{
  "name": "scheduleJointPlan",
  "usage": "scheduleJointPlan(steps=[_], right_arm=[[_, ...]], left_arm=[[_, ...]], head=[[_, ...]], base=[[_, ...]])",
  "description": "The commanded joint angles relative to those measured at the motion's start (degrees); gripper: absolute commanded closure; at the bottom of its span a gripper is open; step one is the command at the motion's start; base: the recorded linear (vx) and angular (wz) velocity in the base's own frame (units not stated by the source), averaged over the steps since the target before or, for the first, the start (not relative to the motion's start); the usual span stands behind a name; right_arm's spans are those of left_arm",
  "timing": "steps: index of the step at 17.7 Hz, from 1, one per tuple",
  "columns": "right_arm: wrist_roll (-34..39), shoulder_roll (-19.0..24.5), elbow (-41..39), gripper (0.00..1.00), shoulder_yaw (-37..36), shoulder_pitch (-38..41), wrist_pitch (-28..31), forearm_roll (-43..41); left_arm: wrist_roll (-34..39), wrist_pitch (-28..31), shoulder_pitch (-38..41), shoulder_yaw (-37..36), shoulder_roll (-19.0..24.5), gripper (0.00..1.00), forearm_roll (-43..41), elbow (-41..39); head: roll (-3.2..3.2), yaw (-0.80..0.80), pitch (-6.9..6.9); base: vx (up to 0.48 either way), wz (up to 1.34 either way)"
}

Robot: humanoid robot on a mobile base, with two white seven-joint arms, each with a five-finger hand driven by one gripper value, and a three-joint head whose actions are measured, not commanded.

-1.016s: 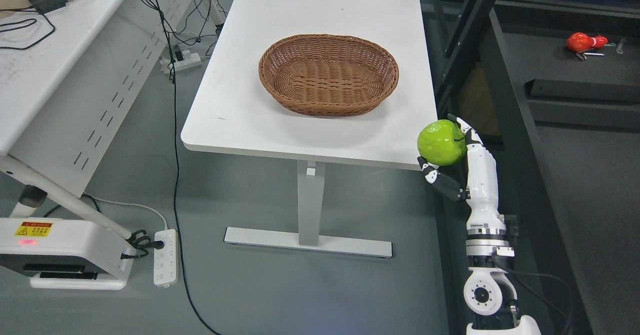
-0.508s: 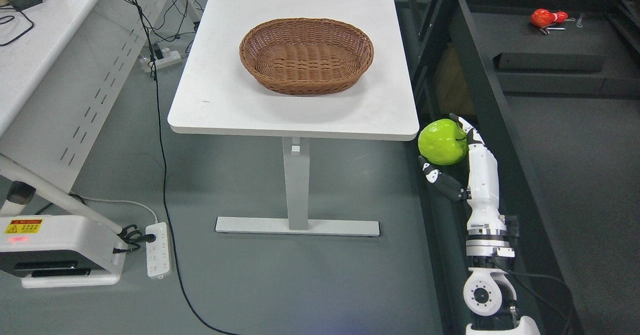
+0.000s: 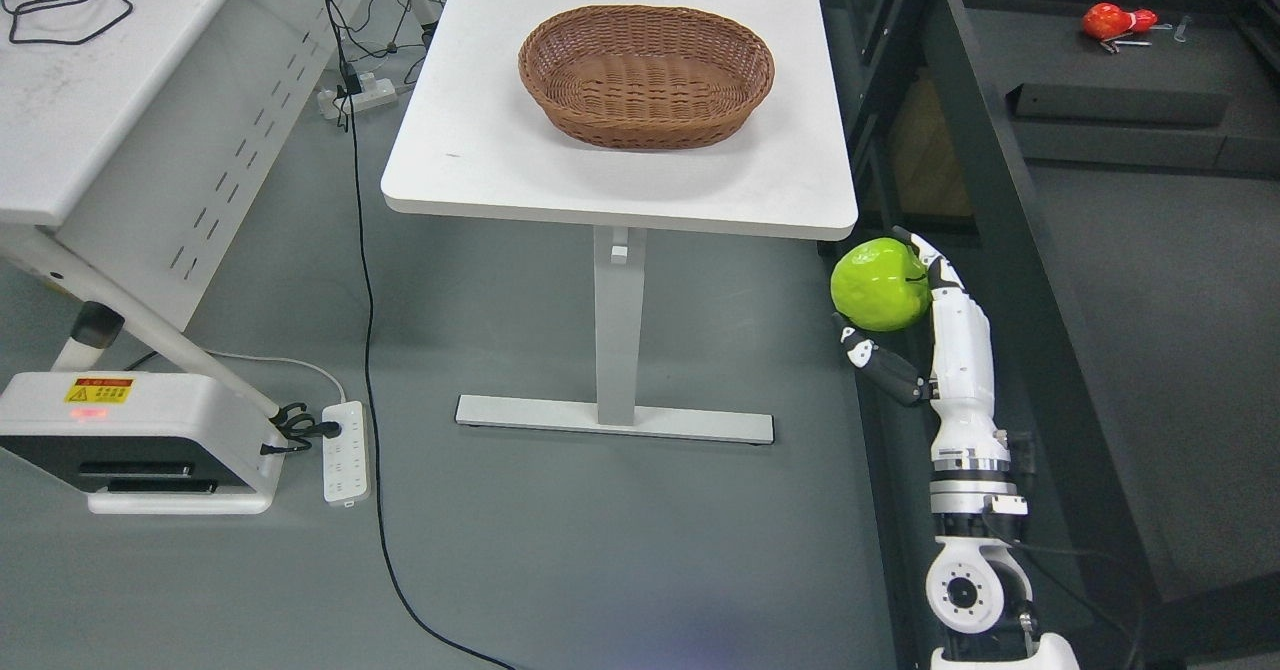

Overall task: Place green apple on left shelf middle layer
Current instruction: 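Hold the apple in the right hand while turning toward the black shelf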

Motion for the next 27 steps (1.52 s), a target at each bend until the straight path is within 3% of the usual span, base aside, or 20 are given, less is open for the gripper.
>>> scheduleJointPlan(steps=[1, 17, 27], right_arm=[[0.1, -0.9, -0.1, 1.00, -0.2, 0.1, -0.1, 0.0], [0.4, -0.9, -0.1, 1.00, 0.1, 0.1, -0.1, 0.0], [0.4, -0.9, -0.1, 1.00, 0.2, 0.0, -0.1, 0.0]], left_arm=[[0.0, 0.0, 0.0, -0.1, 1.0, 0.00, 0.0, 0.0], [0.0, 0.0, 0.0, -0.1, 1.0, 0.00, 0.0, 0.1], [0.0, 0.0, 0.0, -0.1, 1.0, 0.00, 0.0, 0.0]], head=[[0.00, 0.00, 0.00], [0.00, 0.00, 0.00], [0.00, 0.00, 0.00]], base=[[-0.185, 0.09], [-0.221, -0.01], [-0.175, -0.41]])
